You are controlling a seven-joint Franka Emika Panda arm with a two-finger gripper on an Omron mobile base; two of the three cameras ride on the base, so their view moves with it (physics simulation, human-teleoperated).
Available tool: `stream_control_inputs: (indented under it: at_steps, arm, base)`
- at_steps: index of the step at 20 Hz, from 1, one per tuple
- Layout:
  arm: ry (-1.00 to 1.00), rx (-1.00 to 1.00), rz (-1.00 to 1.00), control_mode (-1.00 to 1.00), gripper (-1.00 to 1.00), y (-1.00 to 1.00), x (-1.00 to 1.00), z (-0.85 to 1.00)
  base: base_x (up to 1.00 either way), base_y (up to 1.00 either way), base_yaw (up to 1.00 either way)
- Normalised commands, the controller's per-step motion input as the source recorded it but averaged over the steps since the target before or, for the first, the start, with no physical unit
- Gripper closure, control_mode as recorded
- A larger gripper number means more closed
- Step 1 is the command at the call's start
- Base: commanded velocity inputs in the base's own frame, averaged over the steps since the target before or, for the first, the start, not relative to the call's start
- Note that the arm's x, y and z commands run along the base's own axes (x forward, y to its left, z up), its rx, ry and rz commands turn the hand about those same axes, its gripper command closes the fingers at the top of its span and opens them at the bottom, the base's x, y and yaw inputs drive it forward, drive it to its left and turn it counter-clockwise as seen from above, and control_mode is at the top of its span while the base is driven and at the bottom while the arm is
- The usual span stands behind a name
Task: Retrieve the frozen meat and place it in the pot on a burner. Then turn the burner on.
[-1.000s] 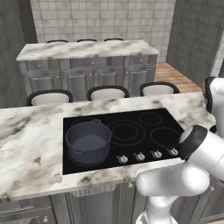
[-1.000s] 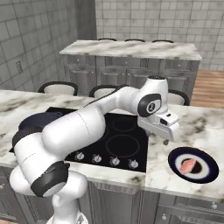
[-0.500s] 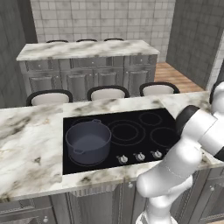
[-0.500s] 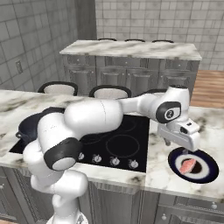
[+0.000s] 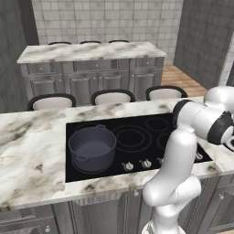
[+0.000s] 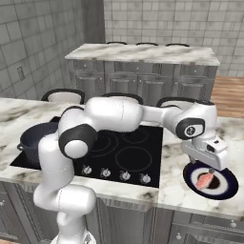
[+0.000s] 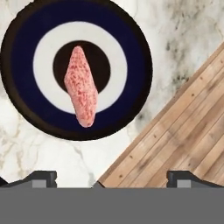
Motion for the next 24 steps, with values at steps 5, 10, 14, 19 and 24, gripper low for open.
stream_control_inputs:
  at_steps: [5,10,14,19,24]
  arm:
    - [-0.09,0.02,0.0,-1.0,-1.0,-0.01,0.12,-0.23]
    - [-0.07,0.0,0.0,-1.0,-1.0,0.0,0.12,-0.24]
    - [-0.01,0.0,0.01,-1.0,-1.0,0.0,0.29,-0.29]
    - [-0.02,0.0,0.01,-1.0,-1.0,0.0,0.28,-0.26]
    - [0.02,0.0,0.0,-1.0,-1.0,-0.01,0.0,-0.18]
  base:
    - [0.0,0.0,0.0]
    - [0.0,0.0,0.0]
    - [0.0,0.0,0.0]
    - [0.0,0.0,0.0]
    - [0.0,0.0,0.0]
